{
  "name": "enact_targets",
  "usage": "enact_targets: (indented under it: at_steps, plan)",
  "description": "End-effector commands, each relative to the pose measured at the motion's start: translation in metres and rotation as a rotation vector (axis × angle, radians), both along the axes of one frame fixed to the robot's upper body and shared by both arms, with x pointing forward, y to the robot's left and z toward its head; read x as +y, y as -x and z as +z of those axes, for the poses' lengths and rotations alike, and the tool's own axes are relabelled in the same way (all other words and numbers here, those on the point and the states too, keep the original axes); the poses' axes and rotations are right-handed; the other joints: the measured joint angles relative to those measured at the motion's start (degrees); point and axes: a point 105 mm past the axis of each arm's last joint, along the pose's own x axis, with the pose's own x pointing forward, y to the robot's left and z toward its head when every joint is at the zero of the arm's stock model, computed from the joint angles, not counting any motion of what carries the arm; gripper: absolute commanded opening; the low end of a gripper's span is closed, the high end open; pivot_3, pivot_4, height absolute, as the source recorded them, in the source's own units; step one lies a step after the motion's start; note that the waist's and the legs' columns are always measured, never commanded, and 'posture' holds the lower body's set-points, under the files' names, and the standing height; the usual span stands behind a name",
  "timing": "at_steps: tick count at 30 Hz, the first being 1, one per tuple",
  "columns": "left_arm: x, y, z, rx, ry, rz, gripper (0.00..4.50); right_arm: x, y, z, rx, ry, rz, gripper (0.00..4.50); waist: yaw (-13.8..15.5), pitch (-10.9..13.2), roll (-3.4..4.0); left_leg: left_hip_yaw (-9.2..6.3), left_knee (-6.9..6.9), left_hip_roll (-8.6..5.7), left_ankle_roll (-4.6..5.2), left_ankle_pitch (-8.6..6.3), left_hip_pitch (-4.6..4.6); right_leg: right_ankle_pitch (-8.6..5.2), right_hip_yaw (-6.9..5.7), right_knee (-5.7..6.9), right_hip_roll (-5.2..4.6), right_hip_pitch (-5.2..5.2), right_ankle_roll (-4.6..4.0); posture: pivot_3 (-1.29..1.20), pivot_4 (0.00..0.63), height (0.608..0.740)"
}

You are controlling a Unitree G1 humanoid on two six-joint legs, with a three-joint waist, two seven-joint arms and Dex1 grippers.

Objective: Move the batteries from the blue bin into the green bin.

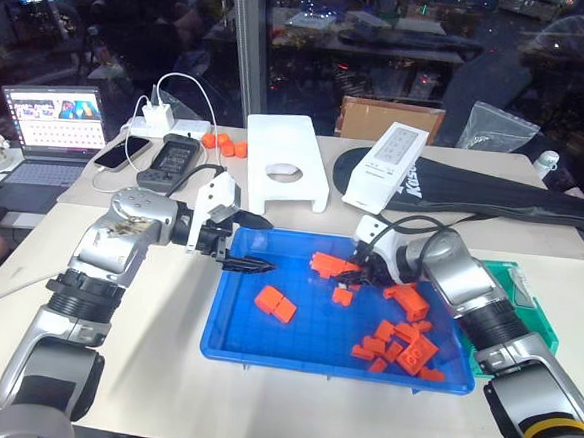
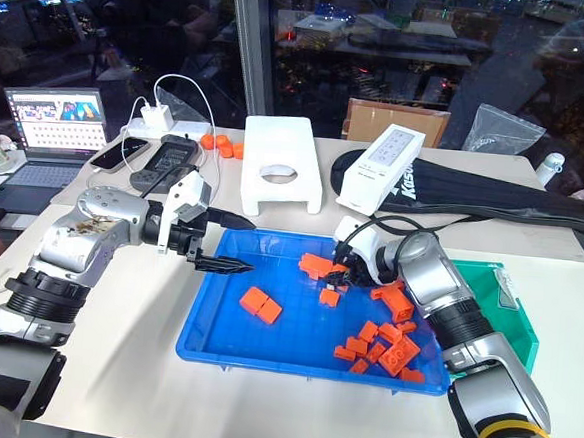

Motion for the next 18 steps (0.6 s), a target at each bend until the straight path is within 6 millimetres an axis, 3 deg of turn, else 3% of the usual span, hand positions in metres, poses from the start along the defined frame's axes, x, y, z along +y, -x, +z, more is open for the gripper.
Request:
enact_targets:
  at_steps: [1,6,12,18]
  plan:
    - [-0.001,0.002,0.013,-0.054,0.003,-0.017,4.5,-0.001,0.0,0.05,-0.143,-0.04,0.031,1.49,0.0,0.0,0.03,0.0,0.0,0.0,0.0,0.0,0.0,0.0,0.0,0.01,0.0,0.0,0.0,0.0,0.15,0.712]
    - [-0.003,0.0,0.013,-0.054,0.002,-0.025,4.5,0.002,0.03,0.065,-0.114,-0.052,0.116,1.49,0.1,0.0,0.03,0.0,-0.03,0.0,0.0,0.0,0.0,0.0,-0.01,0.01,0.0,-0.01,0.0,0.0,0.15,0.712]
    - [-0.011,-0.003,0.012,-0.06,0.005,-0.05,4.5,0.012,0.078,0.033,0.021,0.005,0.215,1.49,0.2,0.0,0.0,-0.05,-0.02,0.0,0.0,0.0,0.0,-0.04,-0.05,-0.03,0.0,0.03,0.05,0.0,0.15,0.712]
    - [-0.012,-0.004,0.012,-0.06,0.0,-0.064,4.5,0.031,0.101,0.018,0.088,-0.019,0.23,1.49,-0.3,0.0,0.0,-0.06,-0.02,0.01,0.0,0.0,0.02,-0.07,-0.02,0.04,0.02,-0.01,0.1,0.0,0.15,0.712]
